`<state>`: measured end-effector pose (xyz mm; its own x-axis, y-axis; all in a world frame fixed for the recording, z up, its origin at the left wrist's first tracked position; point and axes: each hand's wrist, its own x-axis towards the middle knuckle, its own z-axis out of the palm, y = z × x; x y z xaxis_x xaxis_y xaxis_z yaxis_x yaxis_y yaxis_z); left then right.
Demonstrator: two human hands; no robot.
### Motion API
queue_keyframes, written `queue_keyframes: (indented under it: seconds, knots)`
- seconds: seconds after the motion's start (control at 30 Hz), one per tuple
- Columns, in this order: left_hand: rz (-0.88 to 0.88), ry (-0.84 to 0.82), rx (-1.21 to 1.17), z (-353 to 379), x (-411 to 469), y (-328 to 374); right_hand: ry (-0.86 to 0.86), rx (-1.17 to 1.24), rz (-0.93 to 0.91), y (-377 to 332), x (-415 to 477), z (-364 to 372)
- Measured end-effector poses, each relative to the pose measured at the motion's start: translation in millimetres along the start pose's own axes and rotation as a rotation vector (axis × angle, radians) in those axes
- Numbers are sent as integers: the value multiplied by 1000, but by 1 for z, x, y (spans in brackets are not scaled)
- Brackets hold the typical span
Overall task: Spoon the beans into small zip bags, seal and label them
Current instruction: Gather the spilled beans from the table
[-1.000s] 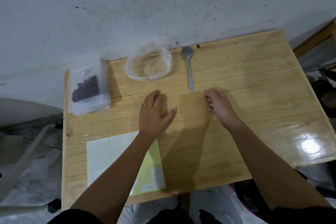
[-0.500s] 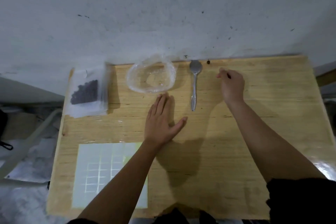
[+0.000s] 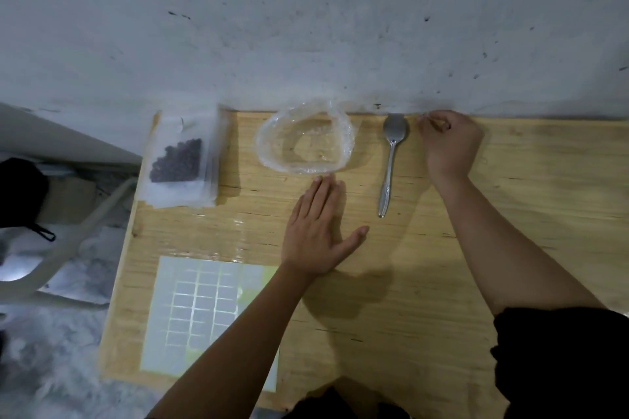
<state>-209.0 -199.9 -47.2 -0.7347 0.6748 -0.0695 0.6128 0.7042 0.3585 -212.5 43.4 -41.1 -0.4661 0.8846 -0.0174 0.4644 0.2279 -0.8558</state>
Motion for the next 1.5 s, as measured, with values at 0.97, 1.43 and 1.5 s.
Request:
queue_keyframes:
  seconds: [0.97, 1.43, 1.5]
  knots:
    - [124, 335, -557, -31, -17, -4, -66, -174, 101, 3, -110, -47]
    - [-113, 116, -422, -94, 63, -65, 37, -167, 80, -36, -169, -52]
    - [-132, 87, -404, -95, 59, -64, 32, -157, 87, -38, -172, -55]
